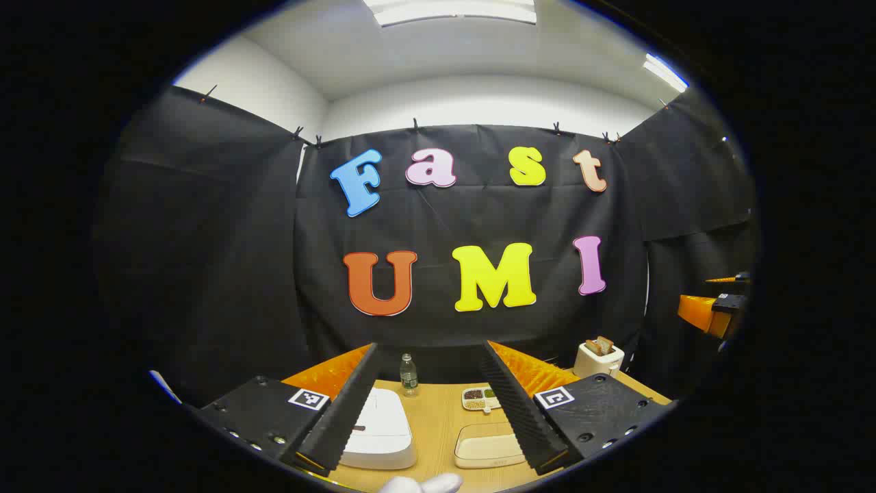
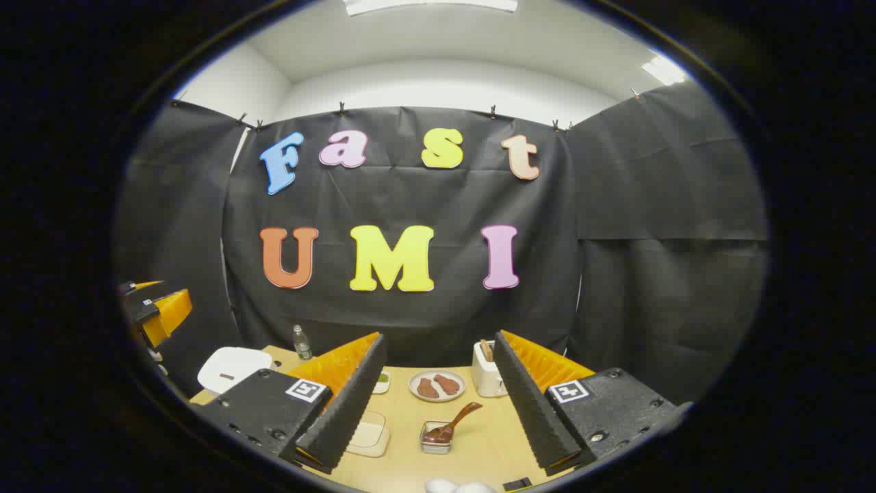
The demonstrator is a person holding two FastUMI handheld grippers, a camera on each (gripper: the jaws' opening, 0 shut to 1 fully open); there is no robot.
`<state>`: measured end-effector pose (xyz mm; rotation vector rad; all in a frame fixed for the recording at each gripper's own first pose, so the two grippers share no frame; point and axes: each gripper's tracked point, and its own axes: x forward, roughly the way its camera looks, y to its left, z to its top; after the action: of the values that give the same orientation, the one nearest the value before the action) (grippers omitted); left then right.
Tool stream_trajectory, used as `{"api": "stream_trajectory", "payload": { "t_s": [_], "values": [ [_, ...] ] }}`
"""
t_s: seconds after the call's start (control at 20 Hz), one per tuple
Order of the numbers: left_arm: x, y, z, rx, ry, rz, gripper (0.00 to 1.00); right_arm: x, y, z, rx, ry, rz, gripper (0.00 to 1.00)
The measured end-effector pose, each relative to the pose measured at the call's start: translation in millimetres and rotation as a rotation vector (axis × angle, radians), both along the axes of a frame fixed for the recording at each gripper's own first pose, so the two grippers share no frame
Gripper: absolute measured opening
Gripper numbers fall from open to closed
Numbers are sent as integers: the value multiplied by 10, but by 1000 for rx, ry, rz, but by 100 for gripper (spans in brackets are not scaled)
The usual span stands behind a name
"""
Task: Close the left gripper, press the button to open the rice cooker; take a wooden spoon from the chopstick holder with the right hand, scoop a spoonful of rice and pour it into the rice cooker, then put the wooden spoon back into the chopstick holder.
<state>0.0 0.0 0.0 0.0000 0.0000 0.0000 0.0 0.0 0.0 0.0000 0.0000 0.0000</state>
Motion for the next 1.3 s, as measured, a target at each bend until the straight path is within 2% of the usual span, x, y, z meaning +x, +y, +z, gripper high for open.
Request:
{"api": "stream_trajectory", "payload": {
  "t_s": [0.75, 1.0, 1.05, 1.1, 1.2, 1.25, 1.3],
  "values": [
    [9, 43, 13, -2, 2, 12, 93, -8, 8, -8, -6, 2, -3, 100],
    [16, 14, -46, -30, 27, -15, 94, -30, 3, -3, -17, 0, -8, 100],
    [16, 31, -39, -33, 28, -21, 80, -37, -2, -7, -19, 1, -10, 100],
    [20, 54, -36, -30, 27, -17, 72, -38, -10, -9, -20, 0, -11, 100],
    [64, 254, -10, -18, 11, 57, 25, -39, -4, -19, -24, 2, -11, 100],
    [47, 267, -2, -24, 21, 50, 1, -40, -1, -21, -26, 4, -14, 100],
    [91, 210, -38, -31, 30, 44, 6, -44, -1, -14, -29, 3, -12, 100]
  ]
}}
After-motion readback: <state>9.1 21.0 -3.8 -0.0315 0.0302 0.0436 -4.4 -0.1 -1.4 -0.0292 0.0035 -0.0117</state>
